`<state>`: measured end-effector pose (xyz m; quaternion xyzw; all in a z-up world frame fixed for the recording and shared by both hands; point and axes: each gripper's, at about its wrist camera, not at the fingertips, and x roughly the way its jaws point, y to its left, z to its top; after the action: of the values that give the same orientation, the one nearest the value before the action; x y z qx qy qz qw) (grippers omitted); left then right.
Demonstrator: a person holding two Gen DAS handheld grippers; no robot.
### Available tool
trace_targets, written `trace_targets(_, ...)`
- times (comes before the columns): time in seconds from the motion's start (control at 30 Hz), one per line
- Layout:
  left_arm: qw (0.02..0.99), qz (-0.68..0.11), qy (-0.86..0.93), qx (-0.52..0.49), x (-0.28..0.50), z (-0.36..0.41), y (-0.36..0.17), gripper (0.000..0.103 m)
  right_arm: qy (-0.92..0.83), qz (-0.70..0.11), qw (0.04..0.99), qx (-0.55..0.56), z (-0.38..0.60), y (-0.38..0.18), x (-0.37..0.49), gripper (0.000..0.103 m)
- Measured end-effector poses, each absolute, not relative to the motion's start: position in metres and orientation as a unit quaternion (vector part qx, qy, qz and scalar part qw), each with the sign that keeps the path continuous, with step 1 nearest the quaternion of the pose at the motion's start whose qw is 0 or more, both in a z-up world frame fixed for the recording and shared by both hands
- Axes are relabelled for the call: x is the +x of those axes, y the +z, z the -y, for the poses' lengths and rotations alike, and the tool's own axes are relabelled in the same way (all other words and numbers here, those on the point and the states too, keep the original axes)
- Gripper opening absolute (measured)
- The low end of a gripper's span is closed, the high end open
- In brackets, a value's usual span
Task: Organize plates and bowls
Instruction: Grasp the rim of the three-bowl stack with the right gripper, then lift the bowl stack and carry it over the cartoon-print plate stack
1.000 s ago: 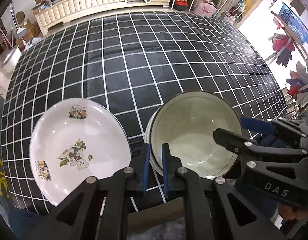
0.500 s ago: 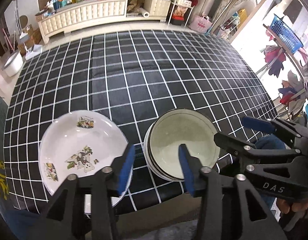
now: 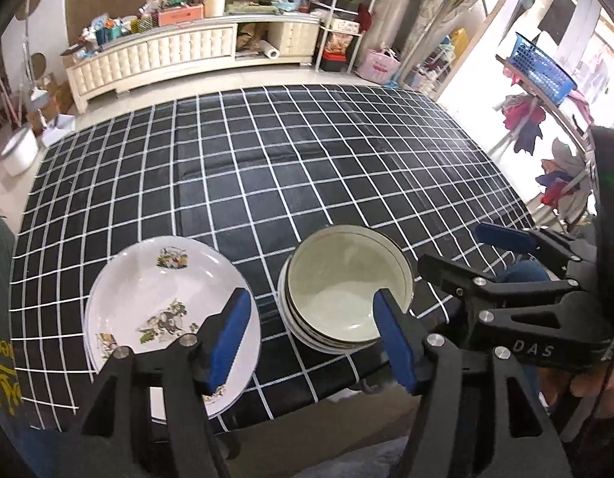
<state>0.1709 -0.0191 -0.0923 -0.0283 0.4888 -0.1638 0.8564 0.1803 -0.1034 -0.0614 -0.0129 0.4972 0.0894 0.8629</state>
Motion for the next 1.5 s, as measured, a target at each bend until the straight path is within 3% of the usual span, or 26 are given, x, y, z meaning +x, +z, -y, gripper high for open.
trace_targets(0.93, 0.754, -0.592, -0.279, -0.057, 0.237, 0.017, -0.182, 0.062, 0.076, -0.611, 0.773, 0.154, 0.118, -0.139, 0.211, 0.087)
trace_targets(1.13, 0.743, -0.601, -0.290, -0.050, 0.245, 0.022, -0.191, 0.061, 0.070, -0.623, 0.759, 0.176, 0.127, -0.148, 0.214, 0.076)
trace_targets(1.23, 0.739, -0.606, -0.293, -0.039, 0.249, 0.027, -0.194, 0.053, 0.070, -0.635, 0.745, 0.190, 0.131, -0.153, 0.215, 0.067)
trace_targets(1.4, 0.734, -0.620, -0.275, -0.030, 0.256, 0.029, -0.200, 0.036, 0.075, -0.644, 0.731, 0.214, 0.135, -0.155, 0.217, 0.063)
trace_targets(1.5, 0.733, -0.622, -0.274, -0.032, 0.256, 0.026, -0.202, 0.035, 0.077, -0.647, 0.725, 0.224, 0.138, -0.156, 0.216, 0.062)
